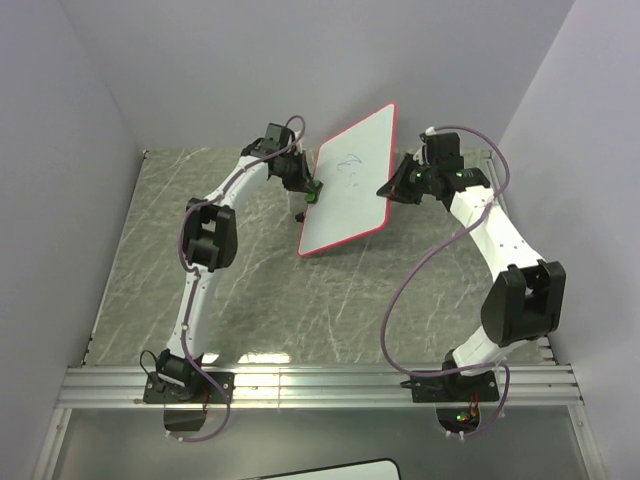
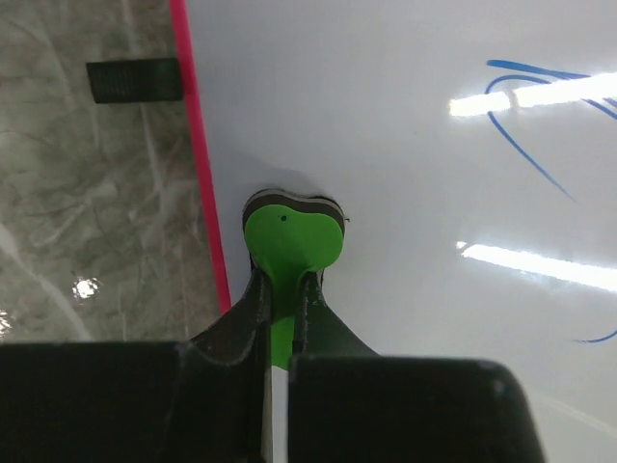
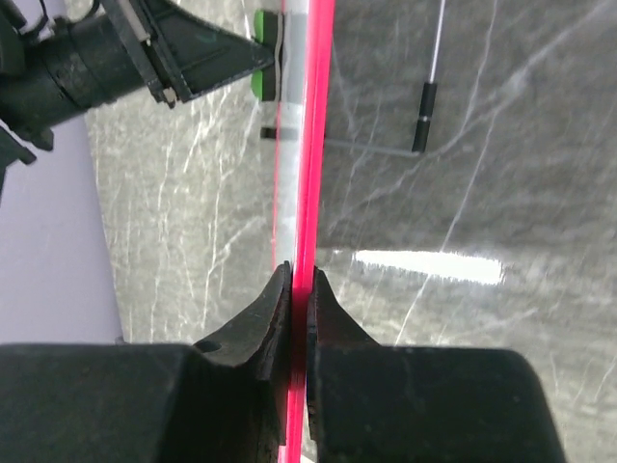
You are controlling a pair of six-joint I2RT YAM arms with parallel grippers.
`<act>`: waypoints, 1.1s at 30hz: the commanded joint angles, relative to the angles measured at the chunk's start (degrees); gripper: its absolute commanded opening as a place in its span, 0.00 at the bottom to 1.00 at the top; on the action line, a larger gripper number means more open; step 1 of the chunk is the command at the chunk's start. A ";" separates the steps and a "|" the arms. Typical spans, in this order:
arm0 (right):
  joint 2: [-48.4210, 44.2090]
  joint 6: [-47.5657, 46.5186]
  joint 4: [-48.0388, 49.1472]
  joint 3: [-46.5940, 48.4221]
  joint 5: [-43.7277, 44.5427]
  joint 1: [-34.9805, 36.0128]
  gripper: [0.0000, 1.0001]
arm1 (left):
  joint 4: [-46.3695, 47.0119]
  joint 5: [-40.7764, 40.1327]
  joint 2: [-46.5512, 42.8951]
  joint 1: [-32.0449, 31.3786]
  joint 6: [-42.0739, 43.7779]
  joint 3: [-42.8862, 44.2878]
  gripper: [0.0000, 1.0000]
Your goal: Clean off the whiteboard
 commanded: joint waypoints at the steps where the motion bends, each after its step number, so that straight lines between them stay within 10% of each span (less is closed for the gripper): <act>1: 0.28 -7.02 -7.85 -4.47 -5.85 5.56 0.00 | -1.19 10.17 -3.16 -6.94 4.28 -0.72 0.00; 11: 2.91 -9.05 -6.80 -6.32 -10.79 5.83 0.00 | 5.86 28.91 -14.60 -12.66 0.68 -6.42 0.00; 33: 0.91 -14.75 -15.84 -9.12 -12.98 6.35 0.00 | 5.15 5.01 -0.64 -0.10 -3.37 1.56 0.00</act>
